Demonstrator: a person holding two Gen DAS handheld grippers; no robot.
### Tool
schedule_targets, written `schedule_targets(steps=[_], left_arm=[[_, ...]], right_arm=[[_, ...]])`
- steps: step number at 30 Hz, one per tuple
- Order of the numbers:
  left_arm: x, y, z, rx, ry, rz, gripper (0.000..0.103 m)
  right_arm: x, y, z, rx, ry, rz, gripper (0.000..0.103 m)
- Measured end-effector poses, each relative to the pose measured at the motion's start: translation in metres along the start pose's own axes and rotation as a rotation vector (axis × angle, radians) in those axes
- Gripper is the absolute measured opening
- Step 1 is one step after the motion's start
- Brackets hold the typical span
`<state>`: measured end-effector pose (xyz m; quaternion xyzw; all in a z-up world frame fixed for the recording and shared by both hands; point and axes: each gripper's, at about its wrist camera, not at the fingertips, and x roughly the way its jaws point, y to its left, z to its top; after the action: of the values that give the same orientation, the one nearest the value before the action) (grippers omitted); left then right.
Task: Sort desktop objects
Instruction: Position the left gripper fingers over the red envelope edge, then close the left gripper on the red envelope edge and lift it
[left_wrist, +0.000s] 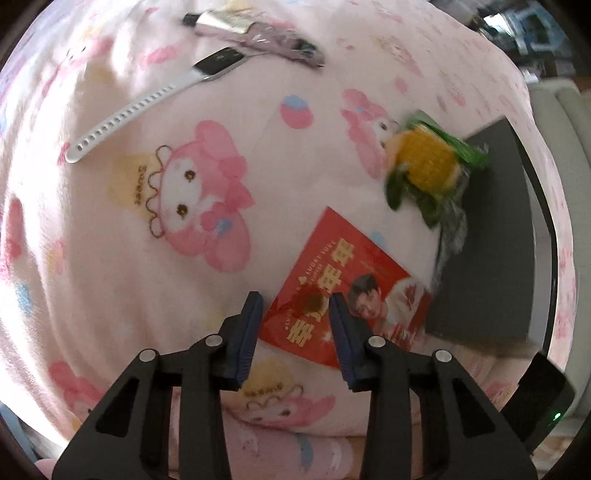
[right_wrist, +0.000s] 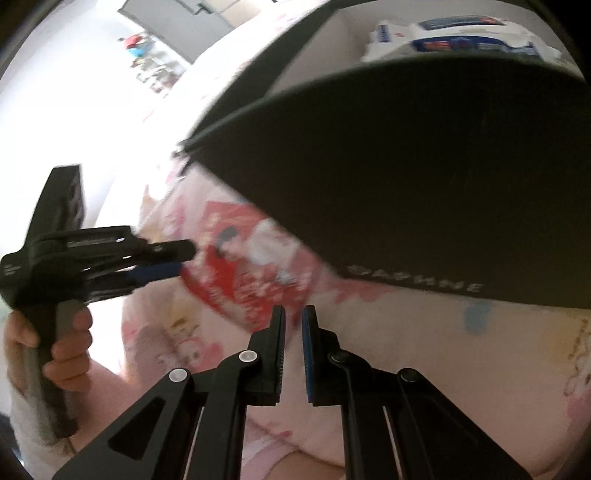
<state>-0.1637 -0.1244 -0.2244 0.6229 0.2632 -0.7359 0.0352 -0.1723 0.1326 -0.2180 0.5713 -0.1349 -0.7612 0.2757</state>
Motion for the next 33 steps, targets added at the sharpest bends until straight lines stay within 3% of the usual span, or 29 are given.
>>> schedule_targets(steps=[2,3,7,11,14,18,26,30,33], left_arm=[[-0.008,-0.001,-0.004,0.002,0.011,-0.083,0.062],[-0.014,0.001,-0.003,-0.003,-0.008,-0.118,0.063],[-0.022,0.01,0.005,-0.038,-0.082,-0.084,0.062],[0.003,0.022,0.012,-0.084,-0.013,0.005,0.052],[0.0,0.019,0.011,-0.052,-0.004,0.026,0.052],[-0.008,0.008,0.002,0.018,-0.013,0.045,0.053],[-0.027,0.016,-0.019,-0.007,-0.009,-0.055,0.066],[-0.032,0.029,-0.014,-0.085,-0.03,-0.085,0.065],[-0.012,0.036,-0.009,-0.178,-0.04,-0.084,0.055]], right_arm=[[-0.011,0.005,-0.001,-0.014,-0.02,-0.032,0.007],[-0.018,0.008,-0.001,-0.032,-0.039,-0.043,0.007],[-0.033,0.009,0.004,-0.064,-0.102,-0.092,0.007],[-0.015,-0.014,0.006,0.024,-0.054,-0.053,0.007],[0.002,-0.012,0.014,0.009,-0.075,-0.05,0.007],[0.016,0.002,0.01,-0.072,-0.011,-0.056,0.007],[-0.003,-0.007,0.006,-0.021,0.03,0.017,0.008],[-0.012,-0.014,0.014,-0.021,0.014,0.005,0.01],[-0.007,-0.025,0.02,0.027,0.011,-0.003,0.013]])
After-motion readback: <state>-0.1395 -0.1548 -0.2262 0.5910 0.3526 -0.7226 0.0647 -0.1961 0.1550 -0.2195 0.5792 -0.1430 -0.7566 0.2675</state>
